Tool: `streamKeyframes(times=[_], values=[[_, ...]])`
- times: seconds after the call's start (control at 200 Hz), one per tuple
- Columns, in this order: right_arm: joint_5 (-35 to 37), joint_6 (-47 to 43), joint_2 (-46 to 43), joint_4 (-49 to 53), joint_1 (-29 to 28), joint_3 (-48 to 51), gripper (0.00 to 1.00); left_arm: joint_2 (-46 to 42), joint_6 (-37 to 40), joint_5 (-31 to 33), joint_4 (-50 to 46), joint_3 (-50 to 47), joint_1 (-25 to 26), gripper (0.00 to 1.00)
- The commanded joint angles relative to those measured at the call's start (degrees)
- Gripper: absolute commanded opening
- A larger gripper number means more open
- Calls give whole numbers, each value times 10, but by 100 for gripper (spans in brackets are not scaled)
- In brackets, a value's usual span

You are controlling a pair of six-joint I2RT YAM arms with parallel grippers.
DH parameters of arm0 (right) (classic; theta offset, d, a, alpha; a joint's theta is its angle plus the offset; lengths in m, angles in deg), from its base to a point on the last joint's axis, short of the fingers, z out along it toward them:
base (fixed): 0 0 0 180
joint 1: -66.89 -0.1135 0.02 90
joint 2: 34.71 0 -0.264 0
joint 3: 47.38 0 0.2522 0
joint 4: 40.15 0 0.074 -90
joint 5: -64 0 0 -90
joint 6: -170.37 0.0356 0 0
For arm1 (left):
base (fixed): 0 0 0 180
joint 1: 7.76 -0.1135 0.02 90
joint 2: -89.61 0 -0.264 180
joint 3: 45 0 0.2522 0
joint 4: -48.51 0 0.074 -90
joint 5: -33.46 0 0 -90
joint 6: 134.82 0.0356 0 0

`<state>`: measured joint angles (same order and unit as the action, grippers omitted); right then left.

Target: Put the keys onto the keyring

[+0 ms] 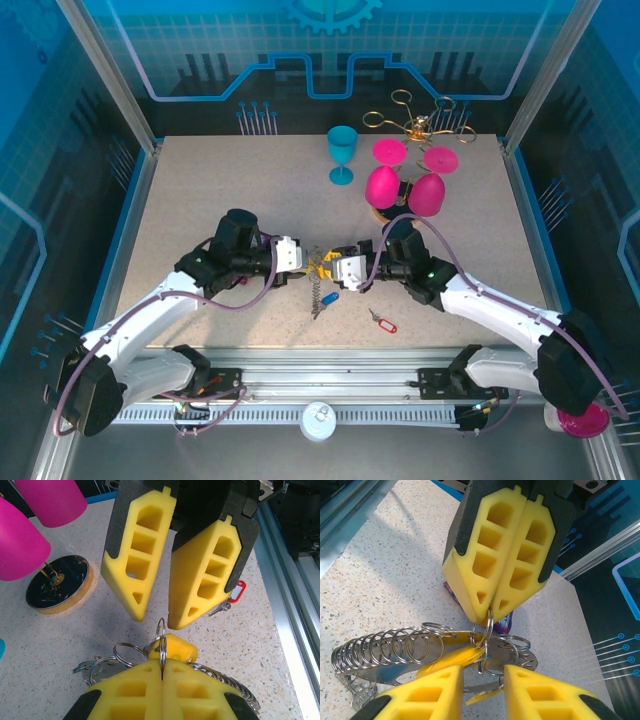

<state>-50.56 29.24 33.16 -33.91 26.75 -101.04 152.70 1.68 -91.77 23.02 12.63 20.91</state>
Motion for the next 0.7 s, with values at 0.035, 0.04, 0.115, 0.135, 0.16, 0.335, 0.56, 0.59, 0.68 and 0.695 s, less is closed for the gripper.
streamKeyframes(times=[0.035,0.04,0.115,0.135,0.16,0.335,0.56,0.59,0.68,0.695], values=[[4,-4,6,-20,-9,-11,24,-2,1,-21,12,21,2,0],[4,-4,5,-20,-9,-10,24,-2,1,-21,12,21,2,0],[6,-2,10,-26,-11,-12,21,-3,0,-23,12,21,2,0],[5,-1,11,-27,-12,-13,20,-3,-1,-23,12,21,2,0],[4,0,12,-28,-12,-13,19,-3,-1,-23,12,22,2,0],[2,-5,12,-34,-12,-9,9,-4,-12,-24,18,23,2,0],[38,-44,-2,-37,-13,9,0,-15,-74,-4,70,8,2,0],[45,-49,-3,-38,-16,12,0,-18,-88,-6,84,3,2,0],[72,-69,4,-39,-32,19,0,-23,-141,-17,136,-16,2,0],[77,-72,6,-39,-35,20,0,-23,-149,-20,145,-18,2,0]])
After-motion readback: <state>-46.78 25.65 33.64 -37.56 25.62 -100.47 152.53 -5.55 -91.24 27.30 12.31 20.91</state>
